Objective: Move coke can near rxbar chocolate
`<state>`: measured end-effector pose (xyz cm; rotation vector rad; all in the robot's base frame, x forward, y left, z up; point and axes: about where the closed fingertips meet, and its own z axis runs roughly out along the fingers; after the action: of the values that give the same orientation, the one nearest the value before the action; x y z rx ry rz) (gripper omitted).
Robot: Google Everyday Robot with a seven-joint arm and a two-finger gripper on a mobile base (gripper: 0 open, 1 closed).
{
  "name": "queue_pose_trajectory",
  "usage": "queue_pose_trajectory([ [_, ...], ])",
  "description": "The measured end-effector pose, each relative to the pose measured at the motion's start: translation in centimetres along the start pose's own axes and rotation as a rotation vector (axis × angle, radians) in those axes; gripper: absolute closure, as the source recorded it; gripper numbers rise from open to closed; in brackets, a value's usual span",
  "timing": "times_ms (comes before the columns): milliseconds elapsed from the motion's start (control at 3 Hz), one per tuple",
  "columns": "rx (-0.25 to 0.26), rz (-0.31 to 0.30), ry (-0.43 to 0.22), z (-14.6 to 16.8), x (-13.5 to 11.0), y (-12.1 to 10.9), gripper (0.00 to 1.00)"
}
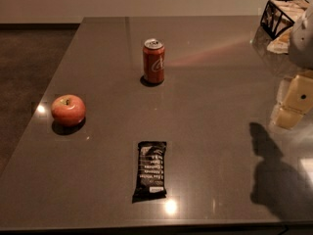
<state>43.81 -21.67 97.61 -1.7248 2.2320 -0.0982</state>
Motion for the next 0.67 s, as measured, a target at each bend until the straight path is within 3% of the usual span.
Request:
queue_pose_trajectory([
  [333,0.003,-0.002,-0.002,-0.1,-0.1,0.0,0.00],
  [667,0.013,-0.008,-0.059,0.3,-1.9,-1.2,0.00],
])
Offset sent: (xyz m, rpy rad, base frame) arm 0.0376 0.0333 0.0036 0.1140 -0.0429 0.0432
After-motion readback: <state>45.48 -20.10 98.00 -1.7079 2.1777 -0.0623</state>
